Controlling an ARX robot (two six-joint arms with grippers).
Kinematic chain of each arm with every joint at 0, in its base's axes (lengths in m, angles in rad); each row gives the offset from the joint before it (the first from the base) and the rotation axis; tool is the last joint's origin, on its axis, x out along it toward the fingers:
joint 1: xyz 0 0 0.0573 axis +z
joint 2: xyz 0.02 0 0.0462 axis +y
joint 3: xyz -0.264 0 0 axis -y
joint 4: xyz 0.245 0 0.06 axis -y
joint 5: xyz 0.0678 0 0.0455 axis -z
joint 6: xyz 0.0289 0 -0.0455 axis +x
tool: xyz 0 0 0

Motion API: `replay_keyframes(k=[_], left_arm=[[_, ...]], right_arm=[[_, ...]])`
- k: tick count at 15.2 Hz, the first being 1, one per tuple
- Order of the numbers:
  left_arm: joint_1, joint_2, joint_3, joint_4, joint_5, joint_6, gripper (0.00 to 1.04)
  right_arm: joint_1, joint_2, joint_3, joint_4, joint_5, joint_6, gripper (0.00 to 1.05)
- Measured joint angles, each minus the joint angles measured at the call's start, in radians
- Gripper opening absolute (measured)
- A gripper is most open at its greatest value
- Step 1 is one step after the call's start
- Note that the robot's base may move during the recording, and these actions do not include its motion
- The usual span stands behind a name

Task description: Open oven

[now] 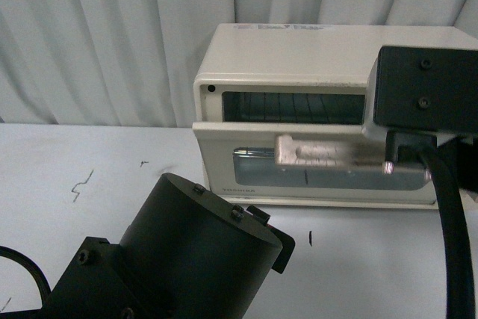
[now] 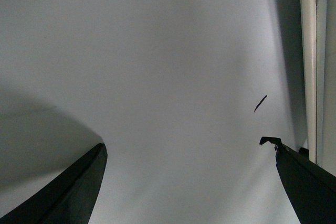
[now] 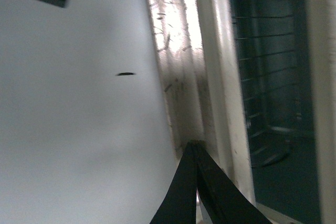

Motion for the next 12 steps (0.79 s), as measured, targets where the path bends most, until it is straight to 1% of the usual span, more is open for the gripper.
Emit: replay_keyframes(k=[2,3,9,12], left_arm=[[0.0,0.0,0.0,0.0,0.0,0.0,0.98],[0.0,0.0,0.0,0.0,0.0,0.0,0.98],[0.0,0.0,0.0,0.0,0.0,0.0,0.98],[0.0,0.0,0.0,0.0,0.0,0.0,0.98]], right_arm=[[0.031,-0.007,-0.007,-0.106,-0.015,0.011,0.02],[0.039,-0.007,-0.018,-0.134,-0.015,0.012,0.02],[0.043,-0.061,0.007,-0.201,-0.004,0.012,0.02],[0.043,-0.146,0.063,-0.243,-0.008,-0.002,0.02]])
